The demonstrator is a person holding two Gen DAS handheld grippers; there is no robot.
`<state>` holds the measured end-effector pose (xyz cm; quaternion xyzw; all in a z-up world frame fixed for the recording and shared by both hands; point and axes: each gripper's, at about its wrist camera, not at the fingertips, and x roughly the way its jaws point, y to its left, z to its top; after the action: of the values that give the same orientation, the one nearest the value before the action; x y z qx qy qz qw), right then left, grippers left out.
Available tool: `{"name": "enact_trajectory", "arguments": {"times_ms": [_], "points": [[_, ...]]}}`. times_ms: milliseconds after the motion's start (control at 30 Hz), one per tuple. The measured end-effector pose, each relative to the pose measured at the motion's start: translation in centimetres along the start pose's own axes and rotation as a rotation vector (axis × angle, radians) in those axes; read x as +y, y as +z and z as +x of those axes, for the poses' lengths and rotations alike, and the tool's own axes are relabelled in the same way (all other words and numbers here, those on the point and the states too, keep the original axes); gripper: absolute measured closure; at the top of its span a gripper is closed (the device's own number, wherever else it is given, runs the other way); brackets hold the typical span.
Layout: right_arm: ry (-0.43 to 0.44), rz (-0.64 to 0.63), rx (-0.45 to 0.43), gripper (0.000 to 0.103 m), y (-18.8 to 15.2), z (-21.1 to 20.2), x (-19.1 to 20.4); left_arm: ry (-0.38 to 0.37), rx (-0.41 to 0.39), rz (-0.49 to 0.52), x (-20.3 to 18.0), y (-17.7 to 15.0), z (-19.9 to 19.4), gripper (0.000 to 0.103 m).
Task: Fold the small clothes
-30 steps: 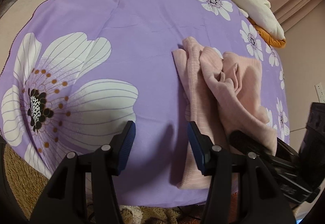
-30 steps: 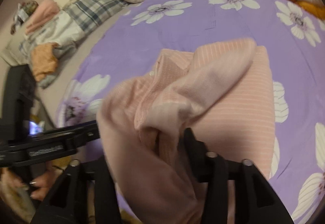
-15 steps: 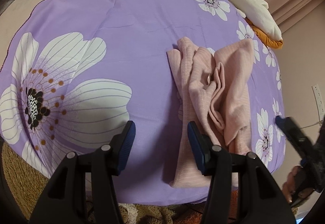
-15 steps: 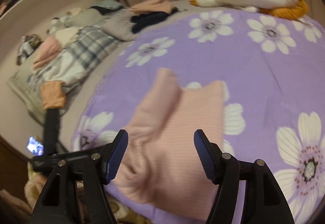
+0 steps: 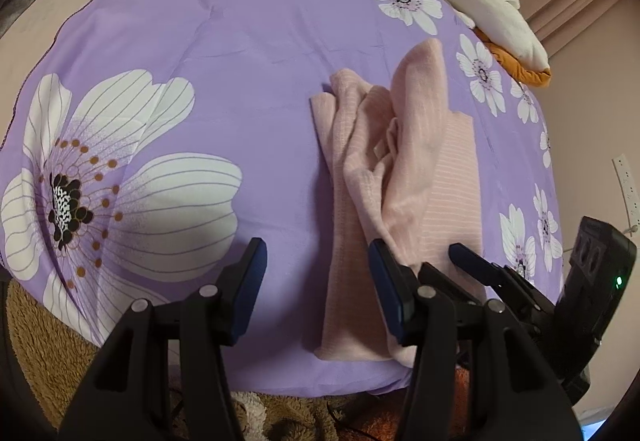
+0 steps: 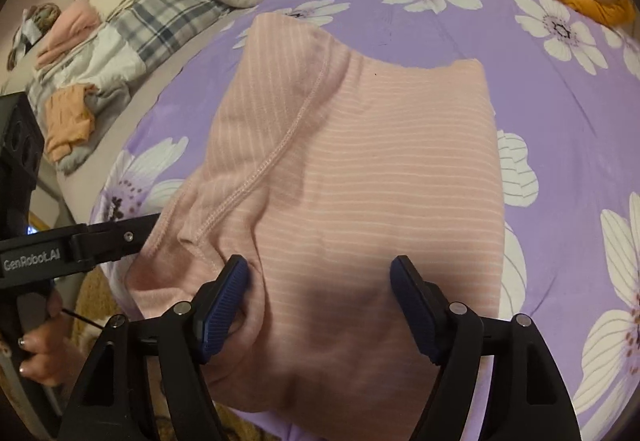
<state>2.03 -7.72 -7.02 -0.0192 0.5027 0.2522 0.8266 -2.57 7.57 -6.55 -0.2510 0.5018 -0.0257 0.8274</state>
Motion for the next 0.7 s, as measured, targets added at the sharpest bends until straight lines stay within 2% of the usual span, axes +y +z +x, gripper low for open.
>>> {"name": "enact_trajectory", "arguments": {"times_ms": [200,533,700], "points": [[0.056,0.083,-0.018,0.027,-0.2,-0.9,-1.7,-0.023,-0.026,0.055,-1.5,0.2,-0.9,0.050],[0.063,0.127,-0.036,0.027,-0.7,-1.7,-2.8,-0.064,-0.042,0.090,-2.7,0.5,-1.7,0.050],[0.065,0.137,-0.035,0.027,-0.7,-1.6,-3.0,-0.129,-0.039,0.094,-2.8,0.5,-2.1,0.046]]}}
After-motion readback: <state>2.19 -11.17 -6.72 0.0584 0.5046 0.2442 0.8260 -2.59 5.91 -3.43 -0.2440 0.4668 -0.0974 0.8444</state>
